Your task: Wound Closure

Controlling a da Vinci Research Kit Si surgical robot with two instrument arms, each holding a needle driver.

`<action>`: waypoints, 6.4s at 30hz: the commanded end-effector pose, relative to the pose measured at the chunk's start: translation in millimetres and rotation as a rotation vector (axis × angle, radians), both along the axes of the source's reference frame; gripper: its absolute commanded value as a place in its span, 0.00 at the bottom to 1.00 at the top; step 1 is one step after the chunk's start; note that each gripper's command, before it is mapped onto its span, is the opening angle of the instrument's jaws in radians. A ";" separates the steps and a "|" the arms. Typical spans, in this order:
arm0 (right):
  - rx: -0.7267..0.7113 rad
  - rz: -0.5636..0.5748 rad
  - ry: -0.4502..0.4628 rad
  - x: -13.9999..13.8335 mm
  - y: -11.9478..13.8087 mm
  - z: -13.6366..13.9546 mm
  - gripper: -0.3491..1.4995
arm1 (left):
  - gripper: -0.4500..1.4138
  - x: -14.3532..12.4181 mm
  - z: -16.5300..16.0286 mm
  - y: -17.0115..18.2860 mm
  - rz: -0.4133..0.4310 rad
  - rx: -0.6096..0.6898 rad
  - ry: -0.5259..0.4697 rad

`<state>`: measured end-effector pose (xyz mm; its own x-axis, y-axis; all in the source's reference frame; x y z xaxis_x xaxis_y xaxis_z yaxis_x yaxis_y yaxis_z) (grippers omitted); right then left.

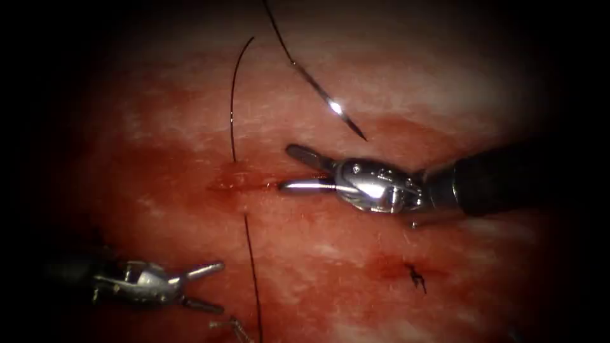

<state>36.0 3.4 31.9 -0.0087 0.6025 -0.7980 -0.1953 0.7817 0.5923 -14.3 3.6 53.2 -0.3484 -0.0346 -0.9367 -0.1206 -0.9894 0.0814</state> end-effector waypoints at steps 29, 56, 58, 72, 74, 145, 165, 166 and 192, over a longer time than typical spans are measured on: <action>-0.005 0.001 -0.003 0.8 -0.9 1.1 0.83 | 0.44 -7.9 -1.6 -4.8 0.019 -0.074 -0.027; -0.358 -0.398 0.095 2.6 -8.1 -3.5 0.81 | 0.00 -3.3 -9.3 2.9 0.072 -0.218 -0.089; -0.411 -0.442 0.068 3.6 -9.6 -2.8 0.81 | 0.00 -3.5 -8.9 3.1 0.071 -0.218 -0.088; -0.584 -0.421 0.056 6.5 -10.3 -5.7 0.66 | 0.00 -3.6 -6.5 4.8 0.065 -0.215 -0.085; -0.588 -0.419 0.060 6.4 -10.2 -6.1 0.57 | 0.00 -3.5 -6.5 4.8 0.066 -0.215 -0.086; -0.320 -0.321 -0.047 -0.9 0.8 -3.0 0.00 | 0.00 8.0 -10.6 11.6 -0.214 -0.033 -0.356; -0.333 -0.286 -0.017 5.2 -1.3 -0.4 0.00 | 0.00 5.9 -2.7 13.7 -0.243 -0.077 -0.273; -0.333 -0.286 -0.016 5.3 -1.4 -0.5 0.00 | 0.00 5.9 -2.3 13.7 -0.246 -0.079 -0.268; -0.267 -0.172 0.080 7.3 -1.4 -3.7 0.51 | 0.00 4.5 2.5 11.8 -0.234 -0.111 -0.150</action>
